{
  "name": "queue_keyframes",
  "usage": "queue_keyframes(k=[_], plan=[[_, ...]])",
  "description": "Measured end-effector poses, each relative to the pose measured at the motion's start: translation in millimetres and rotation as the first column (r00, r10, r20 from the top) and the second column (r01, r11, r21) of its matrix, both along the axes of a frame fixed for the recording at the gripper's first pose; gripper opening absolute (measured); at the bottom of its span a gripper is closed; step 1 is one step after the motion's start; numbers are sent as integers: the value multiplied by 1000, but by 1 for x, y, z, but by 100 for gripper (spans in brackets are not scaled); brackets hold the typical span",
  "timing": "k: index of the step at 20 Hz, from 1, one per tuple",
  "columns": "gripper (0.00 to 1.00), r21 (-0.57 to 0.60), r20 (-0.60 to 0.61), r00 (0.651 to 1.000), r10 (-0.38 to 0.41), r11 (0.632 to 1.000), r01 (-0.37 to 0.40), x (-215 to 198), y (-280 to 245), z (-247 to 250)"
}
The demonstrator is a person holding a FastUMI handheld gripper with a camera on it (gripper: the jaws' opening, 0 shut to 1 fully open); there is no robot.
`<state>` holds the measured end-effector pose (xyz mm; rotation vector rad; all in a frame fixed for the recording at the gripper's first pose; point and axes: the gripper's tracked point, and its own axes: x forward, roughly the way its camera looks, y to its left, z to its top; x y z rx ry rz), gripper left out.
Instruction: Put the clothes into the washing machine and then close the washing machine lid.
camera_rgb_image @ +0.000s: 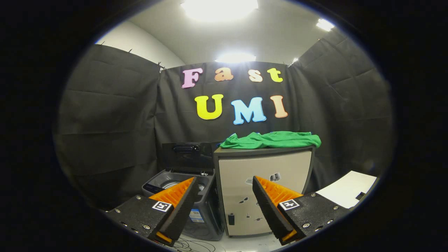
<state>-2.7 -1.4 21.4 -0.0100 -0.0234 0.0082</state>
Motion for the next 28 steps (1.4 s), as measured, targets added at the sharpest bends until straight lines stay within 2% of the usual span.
queue_keyframes(k=[9, 16, 28], plan=[[96, 5, 55, 998, -25, 1000, 25, 43, -11, 61], [96, 36, 34, 999, -30, 999, 29, 119, -29, 101], [95, 0, -25, 999, -44, 999, 44, 227, -74, 128]])
